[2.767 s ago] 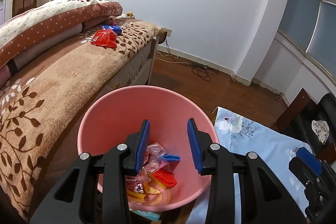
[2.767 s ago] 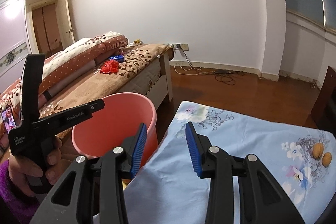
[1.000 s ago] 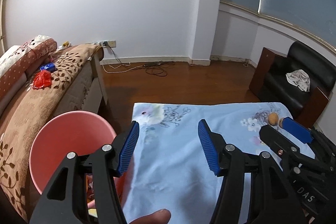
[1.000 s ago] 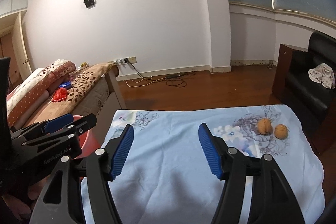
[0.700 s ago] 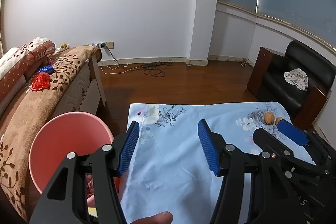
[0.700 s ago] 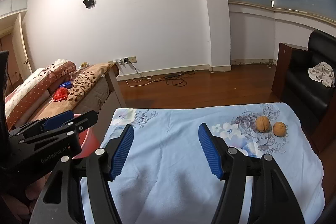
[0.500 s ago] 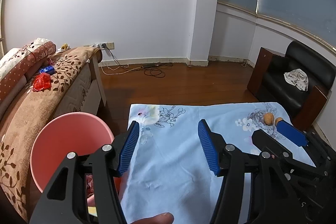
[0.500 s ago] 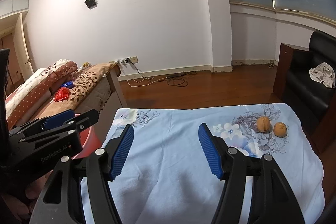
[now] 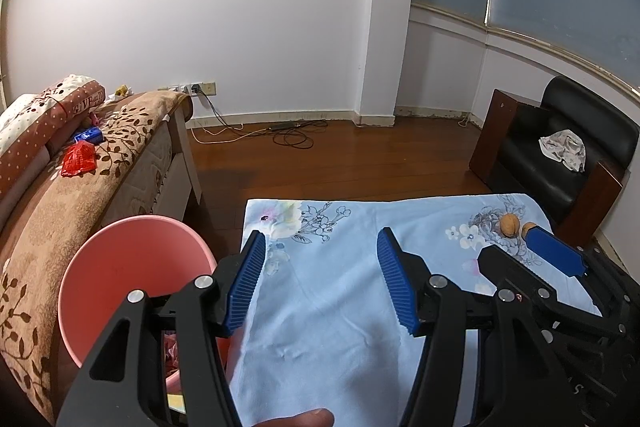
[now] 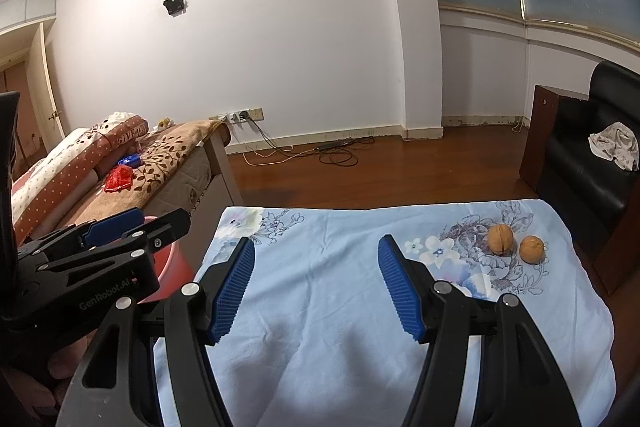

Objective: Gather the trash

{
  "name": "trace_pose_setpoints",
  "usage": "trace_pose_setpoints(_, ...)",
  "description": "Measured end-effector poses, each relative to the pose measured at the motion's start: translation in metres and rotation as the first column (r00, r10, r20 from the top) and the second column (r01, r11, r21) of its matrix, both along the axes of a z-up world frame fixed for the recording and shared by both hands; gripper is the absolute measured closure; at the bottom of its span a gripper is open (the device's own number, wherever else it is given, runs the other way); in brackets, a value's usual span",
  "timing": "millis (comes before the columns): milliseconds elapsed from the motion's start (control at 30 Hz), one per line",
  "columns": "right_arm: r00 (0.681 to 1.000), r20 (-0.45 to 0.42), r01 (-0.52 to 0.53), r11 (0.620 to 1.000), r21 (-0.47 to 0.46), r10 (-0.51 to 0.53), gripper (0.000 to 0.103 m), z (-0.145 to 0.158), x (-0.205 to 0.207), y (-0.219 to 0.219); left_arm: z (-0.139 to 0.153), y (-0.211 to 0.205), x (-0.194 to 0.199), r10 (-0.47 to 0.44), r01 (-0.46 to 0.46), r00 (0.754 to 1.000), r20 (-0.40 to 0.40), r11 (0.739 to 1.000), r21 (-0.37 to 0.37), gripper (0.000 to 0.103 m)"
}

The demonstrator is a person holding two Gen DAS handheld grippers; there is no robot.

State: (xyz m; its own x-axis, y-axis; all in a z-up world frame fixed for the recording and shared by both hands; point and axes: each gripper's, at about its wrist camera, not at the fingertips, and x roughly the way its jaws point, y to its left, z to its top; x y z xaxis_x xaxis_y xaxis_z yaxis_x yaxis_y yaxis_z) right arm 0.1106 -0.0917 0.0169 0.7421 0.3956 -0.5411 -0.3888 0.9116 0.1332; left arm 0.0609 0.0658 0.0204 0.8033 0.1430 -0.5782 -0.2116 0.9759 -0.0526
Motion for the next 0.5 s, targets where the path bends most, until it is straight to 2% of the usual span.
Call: trace_pose_setpoints(500,1.0,-0.005,0.001,1.0,-0.002,-0.001,0.04,0.0001,0.0006,0.0003,-0.0032,-0.0028,0.0016,-0.013,0.013,1.0,-0.012,1.0,0.009,0.044)
